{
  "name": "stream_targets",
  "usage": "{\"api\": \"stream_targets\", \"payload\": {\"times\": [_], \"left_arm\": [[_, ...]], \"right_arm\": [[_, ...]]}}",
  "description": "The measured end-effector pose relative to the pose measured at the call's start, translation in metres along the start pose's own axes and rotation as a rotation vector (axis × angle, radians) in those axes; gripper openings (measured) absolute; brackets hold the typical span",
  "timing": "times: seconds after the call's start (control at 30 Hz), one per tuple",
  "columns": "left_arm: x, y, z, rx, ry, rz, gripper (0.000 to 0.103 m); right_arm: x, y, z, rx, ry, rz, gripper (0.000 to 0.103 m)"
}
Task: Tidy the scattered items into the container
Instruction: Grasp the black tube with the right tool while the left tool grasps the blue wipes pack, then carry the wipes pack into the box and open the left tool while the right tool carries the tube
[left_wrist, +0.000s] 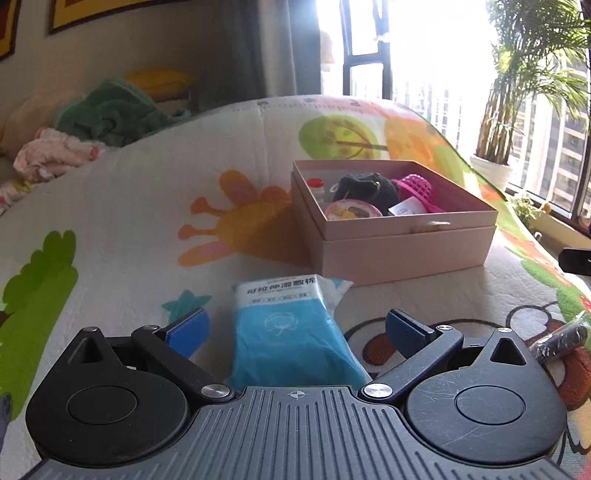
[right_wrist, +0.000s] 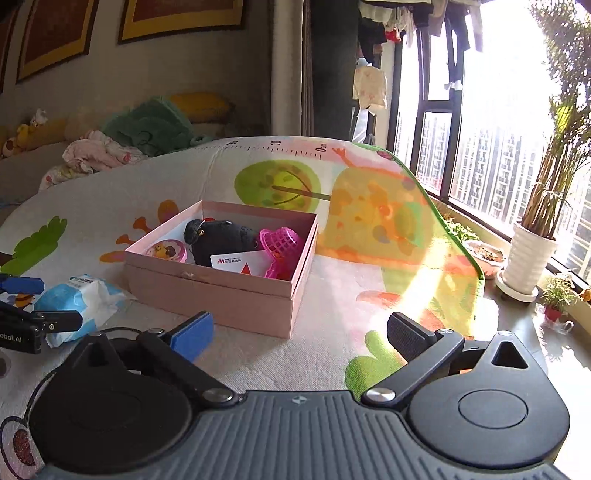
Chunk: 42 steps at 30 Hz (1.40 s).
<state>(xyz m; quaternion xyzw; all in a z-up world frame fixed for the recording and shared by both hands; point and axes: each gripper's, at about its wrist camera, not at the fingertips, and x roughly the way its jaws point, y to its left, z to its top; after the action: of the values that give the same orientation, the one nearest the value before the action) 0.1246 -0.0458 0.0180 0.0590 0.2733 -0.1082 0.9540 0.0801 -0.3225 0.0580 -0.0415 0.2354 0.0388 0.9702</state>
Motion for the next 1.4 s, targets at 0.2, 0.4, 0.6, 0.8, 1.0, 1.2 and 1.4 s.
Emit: {"api": "stream_targets", "payload": {"times": [0.2,0.4,0.6,0.8,1.0,1.2,1.4], "left_arm": [[0.029,-0.003,0.007,0.012,0.090,-0.010,0.103],[0.028,0.000,0.004,0.010,0.107,0.003,0.074],[0.012,0.008,0.003,-0.019,0.114,-0.031,0.064],[-0.015,0.004,-0.006,-0.028,0.114,-0.100,0.063],[-0.032,-0.012,-0.021,0.029,0.119,-0.144,0.074],[-0.029,-0.025,-0.025,0.100,0.113,-0.123,0.092],[-0.012,-0.025,-0.024,0.094,0.128,-0.098,0.086]], "right_arm": [[-0.014,0.015,-0.040,0.047,0.060,0.046,0.103],[-0.014,0.040,-0.059,0.018,0.063,-0.018,0.103],[0.000,0.046,-0.062,0.046,0.096,-0.039,0.103],[0.005,0.044,-0.064,0.065,0.118,-0.045,0.103],[0.005,0.045,-0.066,0.051,0.116,-0.049,0.103],[0.008,0.046,-0.067,0.046,0.121,-0.048,0.098],[0.005,0.049,-0.063,0.008,0.124,-0.034,0.084]]}}
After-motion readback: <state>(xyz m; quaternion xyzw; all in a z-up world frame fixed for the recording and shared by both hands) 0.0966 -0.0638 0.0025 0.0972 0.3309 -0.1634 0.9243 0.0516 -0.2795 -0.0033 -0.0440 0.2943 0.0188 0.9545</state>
